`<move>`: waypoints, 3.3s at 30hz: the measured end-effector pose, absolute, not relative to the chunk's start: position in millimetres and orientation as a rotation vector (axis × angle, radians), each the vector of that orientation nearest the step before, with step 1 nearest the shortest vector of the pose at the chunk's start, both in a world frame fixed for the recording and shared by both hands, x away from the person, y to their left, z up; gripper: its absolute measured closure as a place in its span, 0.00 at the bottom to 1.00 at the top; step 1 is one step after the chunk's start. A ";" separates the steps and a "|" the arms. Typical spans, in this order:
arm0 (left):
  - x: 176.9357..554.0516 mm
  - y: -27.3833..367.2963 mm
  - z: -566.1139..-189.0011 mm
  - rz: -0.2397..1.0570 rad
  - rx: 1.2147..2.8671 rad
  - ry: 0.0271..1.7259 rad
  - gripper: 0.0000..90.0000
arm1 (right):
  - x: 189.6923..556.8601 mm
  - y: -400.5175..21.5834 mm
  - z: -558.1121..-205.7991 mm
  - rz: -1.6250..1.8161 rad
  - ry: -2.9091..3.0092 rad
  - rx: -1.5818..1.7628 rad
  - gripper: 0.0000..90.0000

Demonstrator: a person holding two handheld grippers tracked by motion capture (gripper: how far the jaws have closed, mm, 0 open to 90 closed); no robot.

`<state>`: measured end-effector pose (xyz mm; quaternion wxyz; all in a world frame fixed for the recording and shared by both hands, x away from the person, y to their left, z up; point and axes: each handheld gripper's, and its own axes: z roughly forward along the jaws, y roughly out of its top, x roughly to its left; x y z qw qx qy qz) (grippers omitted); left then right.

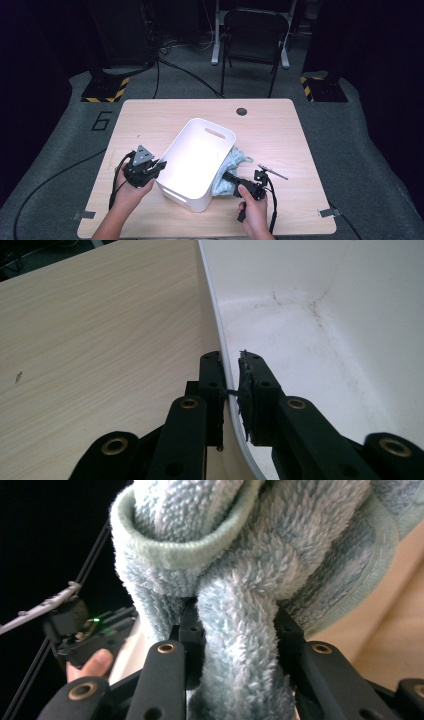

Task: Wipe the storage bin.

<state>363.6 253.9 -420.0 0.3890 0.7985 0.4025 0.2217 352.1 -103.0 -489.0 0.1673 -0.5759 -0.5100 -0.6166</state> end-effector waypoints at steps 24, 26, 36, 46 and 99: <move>363.6 254.8 -420.6 0.543 1.998 1.059 0.86 | 358.8 -99.8 -528.4 -1.523 -1.439 -1.791 0.76; 363.5 254.4 -420.8 0.552 1.996 1.059 0.86 | 358.1 -99.6 -520.0 -1.575 -1.470 -1.767 0.76; 363.1 253.5 -421.7 0.547 1.975 1.068 0.84 | 349.9 -101.0 -468.4 -1.750 -1.460 -1.593 0.74; 362.4 252.7 -421.9 0.552 1.971 1.074 0.85 | 347.1 -97.1 -472.0 -1.772 -1.487 -1.598 0.75; 359.7 250.0 -423.5 0.573 1.913 1.148 0.81 | 341.9 -90.1 -493.9 -1.692 -1.453 -1.608 0.75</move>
